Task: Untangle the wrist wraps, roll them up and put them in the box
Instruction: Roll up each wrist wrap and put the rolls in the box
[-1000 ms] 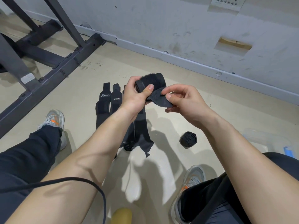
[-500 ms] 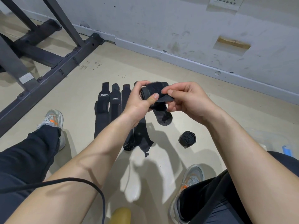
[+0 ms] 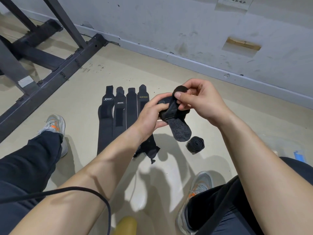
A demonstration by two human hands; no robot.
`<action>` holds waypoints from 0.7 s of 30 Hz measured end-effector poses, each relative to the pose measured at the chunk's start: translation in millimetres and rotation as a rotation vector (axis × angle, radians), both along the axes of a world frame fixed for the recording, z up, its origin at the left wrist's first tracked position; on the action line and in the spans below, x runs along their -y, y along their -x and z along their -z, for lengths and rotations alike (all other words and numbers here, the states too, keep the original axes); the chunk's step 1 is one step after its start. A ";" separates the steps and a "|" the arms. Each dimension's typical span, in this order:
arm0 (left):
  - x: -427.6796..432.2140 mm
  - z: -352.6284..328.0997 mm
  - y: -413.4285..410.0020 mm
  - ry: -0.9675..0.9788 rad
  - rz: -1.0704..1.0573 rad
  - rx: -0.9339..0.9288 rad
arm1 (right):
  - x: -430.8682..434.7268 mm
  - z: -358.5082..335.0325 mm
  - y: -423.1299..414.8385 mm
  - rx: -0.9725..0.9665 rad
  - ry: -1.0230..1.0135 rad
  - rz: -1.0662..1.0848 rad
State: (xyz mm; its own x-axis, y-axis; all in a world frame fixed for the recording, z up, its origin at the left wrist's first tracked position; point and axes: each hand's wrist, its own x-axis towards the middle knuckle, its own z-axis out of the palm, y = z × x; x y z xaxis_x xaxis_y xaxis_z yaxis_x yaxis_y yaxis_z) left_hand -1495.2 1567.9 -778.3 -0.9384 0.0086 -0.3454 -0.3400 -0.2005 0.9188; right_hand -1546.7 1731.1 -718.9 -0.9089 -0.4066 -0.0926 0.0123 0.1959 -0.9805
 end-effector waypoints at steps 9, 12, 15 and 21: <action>-11.2 -0.4 -4.0 0.194 -0.024 -0.151 | 2.8 9.2 0.9 -0.040 -0.009 0.135; -11.5 -0.6 -3.2 0.283 -0.022 -0.211 | 1.9 10.6 2.3 -0.063 -0.040 0.154; -13.7 -3.4 -3.7 0.313 0.025 -0.226 | -3.7 13.8 7.8 -0.159 -0.147 0.181; -13.3 -8.4 -6.2 0.335 0.093 -0.228 | -5.8 18.2 8.1 -0.182 -0.176 0.217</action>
